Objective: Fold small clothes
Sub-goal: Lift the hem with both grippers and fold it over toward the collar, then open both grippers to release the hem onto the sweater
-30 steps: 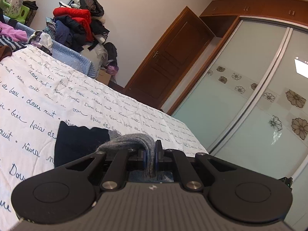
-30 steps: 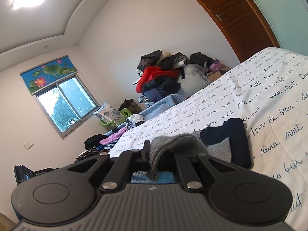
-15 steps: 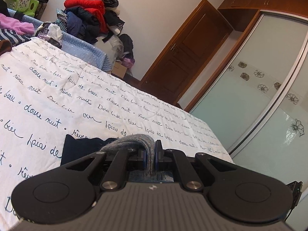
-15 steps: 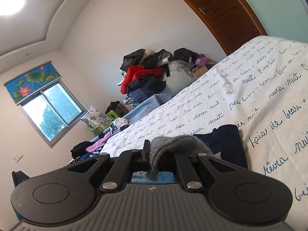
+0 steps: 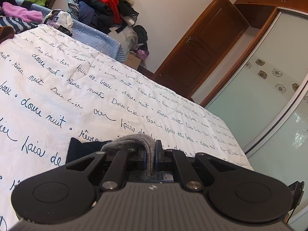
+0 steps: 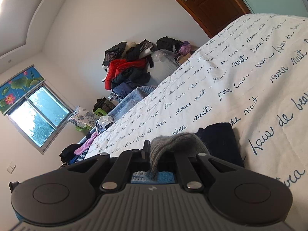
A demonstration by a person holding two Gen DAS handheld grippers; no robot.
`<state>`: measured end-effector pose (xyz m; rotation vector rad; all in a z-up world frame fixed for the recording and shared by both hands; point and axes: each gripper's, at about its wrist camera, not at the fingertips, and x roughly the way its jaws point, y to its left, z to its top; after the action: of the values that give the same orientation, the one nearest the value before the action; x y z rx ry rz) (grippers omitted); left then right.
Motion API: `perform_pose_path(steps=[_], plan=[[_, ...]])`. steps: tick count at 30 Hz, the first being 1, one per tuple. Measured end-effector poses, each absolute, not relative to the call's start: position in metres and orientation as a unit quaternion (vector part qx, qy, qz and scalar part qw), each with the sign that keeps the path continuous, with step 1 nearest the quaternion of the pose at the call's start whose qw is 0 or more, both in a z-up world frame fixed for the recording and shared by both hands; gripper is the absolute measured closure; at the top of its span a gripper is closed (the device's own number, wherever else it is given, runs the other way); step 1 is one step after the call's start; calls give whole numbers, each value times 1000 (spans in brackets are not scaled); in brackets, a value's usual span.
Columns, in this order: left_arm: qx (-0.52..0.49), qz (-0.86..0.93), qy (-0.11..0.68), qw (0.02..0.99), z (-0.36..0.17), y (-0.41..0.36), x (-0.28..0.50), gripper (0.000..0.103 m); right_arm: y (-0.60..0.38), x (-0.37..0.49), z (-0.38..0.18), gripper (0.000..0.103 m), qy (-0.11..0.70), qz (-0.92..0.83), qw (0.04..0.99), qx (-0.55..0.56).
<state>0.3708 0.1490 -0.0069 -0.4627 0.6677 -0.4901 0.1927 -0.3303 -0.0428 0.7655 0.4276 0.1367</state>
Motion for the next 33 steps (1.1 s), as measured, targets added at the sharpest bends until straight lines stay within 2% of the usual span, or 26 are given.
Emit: perform_pose_path(steps=[10,14,15,16,17,19,20,26,29,33], plan=[[-249,-202,359,876,-34,140,405,93,-336,228,-65,96,242,24,888,389],[-253,-186,361,878,-39,138,410,83,-334,237,-73,90,251,4,888,385],[-252,-186,358,880,-38,138,411,79,-334,238,-73,83,252,-1,890,380],[-253,-182,358,880,-37,139,412,70,-334,239,-73,69,251,-5,891,377],[-257,-176,359,880,-37,140,413,62,-334,239,-72,60,245,-5,892,379],[-264,-161,352,883,-34,145,414,53,-336,238,-69,30,225,-3,895,385],[-268,-151,348,886,-33,148,414,49,-337,237,-67,28,215,-7,897,386],[-296,-129,335,885,-24,175,398,43,-340,221,-54,27,198,9,896,398],[-273,-146,333,891,-19,173,382,40,-334,211,-53,27,205,54,894,396],[-233,-155,336,899,-20,159,366,35,-327,211,-59,27,237,19,899,368]])
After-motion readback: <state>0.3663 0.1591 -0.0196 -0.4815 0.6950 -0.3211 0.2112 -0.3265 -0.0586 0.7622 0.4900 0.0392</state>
